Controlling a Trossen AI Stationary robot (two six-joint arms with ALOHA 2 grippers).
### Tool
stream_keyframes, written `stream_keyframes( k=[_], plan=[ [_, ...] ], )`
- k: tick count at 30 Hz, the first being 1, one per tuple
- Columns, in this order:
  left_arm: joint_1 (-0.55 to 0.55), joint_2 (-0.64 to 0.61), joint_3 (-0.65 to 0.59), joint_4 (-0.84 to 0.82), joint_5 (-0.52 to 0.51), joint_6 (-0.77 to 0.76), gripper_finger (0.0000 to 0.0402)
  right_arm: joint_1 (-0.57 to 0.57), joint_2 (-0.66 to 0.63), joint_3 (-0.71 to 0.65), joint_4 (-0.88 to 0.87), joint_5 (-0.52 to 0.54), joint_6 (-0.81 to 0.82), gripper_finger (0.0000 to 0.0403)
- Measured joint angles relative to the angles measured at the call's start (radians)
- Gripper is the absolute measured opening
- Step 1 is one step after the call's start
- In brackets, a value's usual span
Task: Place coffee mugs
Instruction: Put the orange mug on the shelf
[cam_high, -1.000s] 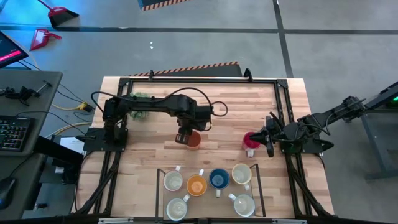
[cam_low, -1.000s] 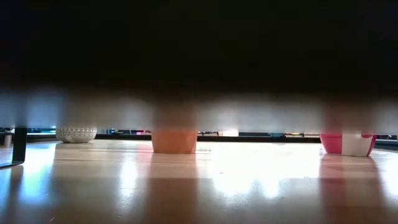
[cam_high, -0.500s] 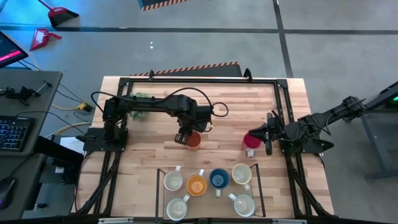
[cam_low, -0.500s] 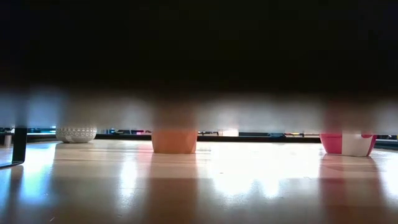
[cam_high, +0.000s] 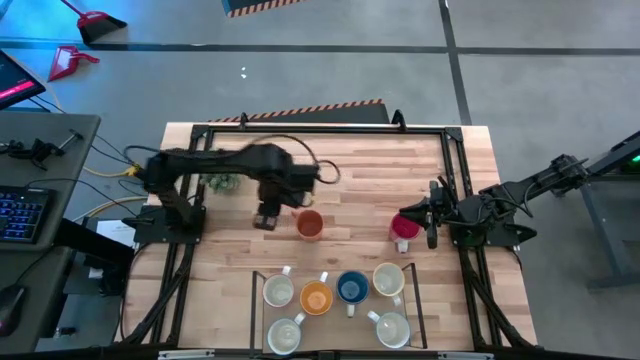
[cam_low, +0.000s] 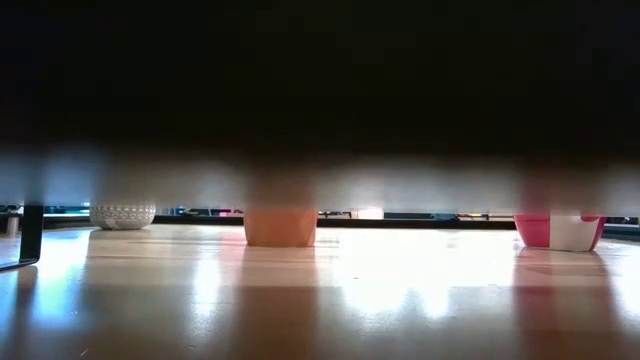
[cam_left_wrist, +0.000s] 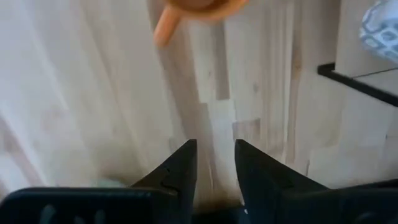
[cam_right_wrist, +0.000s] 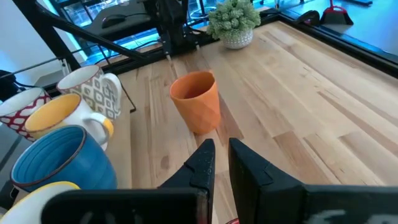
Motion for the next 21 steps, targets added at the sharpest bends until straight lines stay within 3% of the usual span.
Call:
stream_keyframes(
  k=[4,13,17,21],
  plan=[
    [0.029,-0.166,-0.106,0.069,-0.029,-0.103,0.0078,0.000,0.000,0.000,0.001,0.003,0.001,0.0024],
    [0.033,-0.558,-0.489,0.475,-0.037,-0.274,0.0067,0.000,0.000,0.000,0.047,0.042,0.000,0.0024],
    [0.018,-0.605,-0.652,0.643,-0.040,-0.335,0.0069,0.000,0.000,0.000,0.051,0.046,0.008,0.0024],
    [-0.003,-0.561,-0.706,0.774,-0.038,-0.332,0.0080,0.000,0.000,0.000,0.060,0.050,0.010,0.0024]
  ],
)
